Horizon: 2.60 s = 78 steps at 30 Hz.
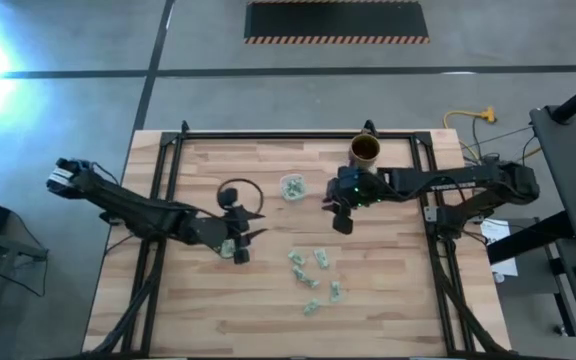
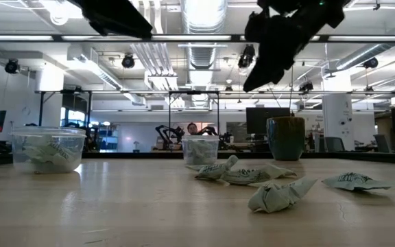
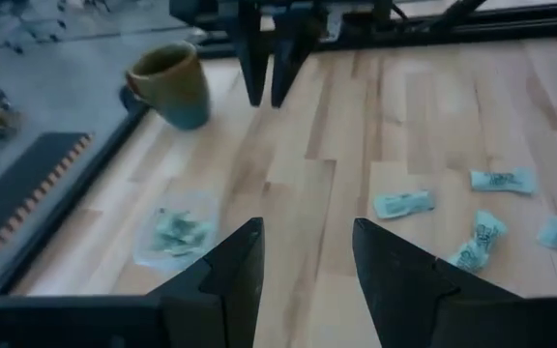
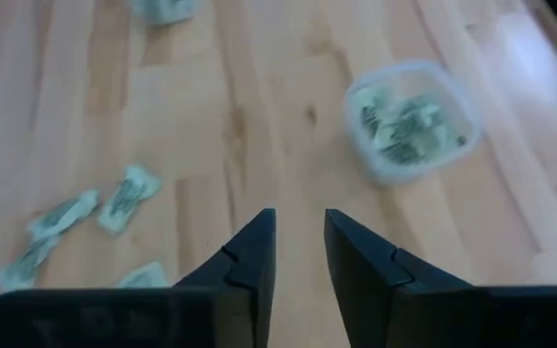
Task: Pick and place Stevia / Truvia into bins
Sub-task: Put the stevia packet into the bottom transparent container
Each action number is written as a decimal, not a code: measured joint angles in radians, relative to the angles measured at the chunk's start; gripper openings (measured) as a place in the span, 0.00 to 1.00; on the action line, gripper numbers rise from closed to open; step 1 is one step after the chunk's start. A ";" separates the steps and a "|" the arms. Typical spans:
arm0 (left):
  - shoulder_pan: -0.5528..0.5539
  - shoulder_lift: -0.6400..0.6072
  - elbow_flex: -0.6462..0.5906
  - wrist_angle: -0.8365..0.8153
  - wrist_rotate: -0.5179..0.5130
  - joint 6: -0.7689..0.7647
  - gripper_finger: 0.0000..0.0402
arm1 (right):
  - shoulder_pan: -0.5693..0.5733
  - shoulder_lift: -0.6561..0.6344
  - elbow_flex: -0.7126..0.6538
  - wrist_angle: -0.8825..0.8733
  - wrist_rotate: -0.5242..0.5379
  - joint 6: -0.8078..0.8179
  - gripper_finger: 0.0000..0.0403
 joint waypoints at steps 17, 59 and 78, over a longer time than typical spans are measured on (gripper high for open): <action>0.089 0.287 0.065 0.047 0.351 -0.056 0.36 | 0.161 -0.190 -0.328 0.242 -0.023 0.159 0.18; 0.197 0.689 0.212 0.134 0.649 0.188 0.36 | 0.220 -0.386 -0.509 0.354 -0.043 0.247 0.15; 0.215 0.745 0.232 0.163 0.650 0.183 0.36 | 0.220 -0.386 -0.509 0.354 -0.043 0.254 0.14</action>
